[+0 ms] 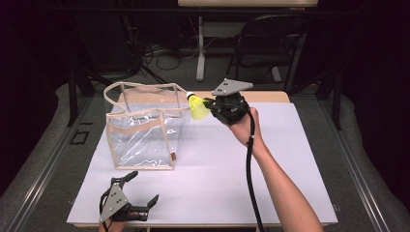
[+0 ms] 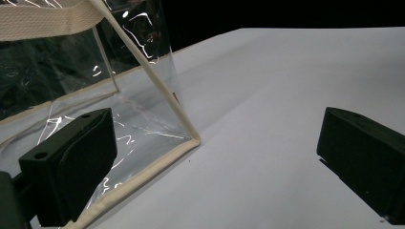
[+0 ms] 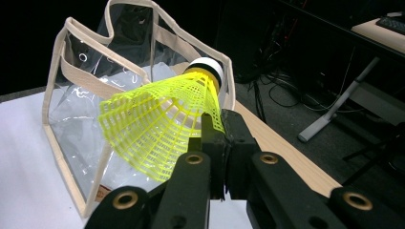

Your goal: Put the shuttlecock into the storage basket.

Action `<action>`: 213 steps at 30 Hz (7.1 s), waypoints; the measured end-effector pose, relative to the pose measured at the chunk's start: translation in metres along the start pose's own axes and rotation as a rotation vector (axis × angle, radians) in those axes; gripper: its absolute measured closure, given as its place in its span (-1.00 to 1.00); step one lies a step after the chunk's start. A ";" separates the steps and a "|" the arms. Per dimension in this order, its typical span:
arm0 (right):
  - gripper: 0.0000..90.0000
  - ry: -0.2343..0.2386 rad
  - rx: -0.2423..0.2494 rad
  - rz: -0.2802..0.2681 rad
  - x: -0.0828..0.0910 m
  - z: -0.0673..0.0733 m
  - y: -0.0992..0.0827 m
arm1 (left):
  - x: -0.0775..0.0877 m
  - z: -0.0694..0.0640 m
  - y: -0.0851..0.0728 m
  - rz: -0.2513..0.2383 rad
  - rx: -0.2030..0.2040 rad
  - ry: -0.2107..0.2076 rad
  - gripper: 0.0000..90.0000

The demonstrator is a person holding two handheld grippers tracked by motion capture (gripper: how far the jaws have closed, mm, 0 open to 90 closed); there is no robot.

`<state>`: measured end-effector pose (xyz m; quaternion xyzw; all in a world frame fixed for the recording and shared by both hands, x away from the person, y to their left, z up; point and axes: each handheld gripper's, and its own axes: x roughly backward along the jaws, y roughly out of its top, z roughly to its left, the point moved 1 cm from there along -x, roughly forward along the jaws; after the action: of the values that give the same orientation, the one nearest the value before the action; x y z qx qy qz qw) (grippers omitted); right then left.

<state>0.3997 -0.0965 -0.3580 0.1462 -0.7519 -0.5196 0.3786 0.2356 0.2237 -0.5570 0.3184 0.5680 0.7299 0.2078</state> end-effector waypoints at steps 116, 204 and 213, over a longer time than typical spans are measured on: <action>0.98 -0.102 -0.106 0.086 -0.092 -0.002 0.031 | 0.001 0.000 0.000 -0.014 0.013 -0.006 -1.00; -0.35 -0.036 -0.176 0.106 -0.084 0.000 0.013 | -0.001 -0.001 0.001 -0.011 0.006 -0.013 -1.00; -0.67 -0.017 -0.185 0.082 -0.065 -0.006 0.006 | -0.003 -0.001 0.001 -0.007 0.006 -0.014 -1.00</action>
<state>0.4490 -0.0583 -0.3789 0.0753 -0.7091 -0.5722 0.4051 0.2373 0.2205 -0.5572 0.3220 0.5699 0.7253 0.2133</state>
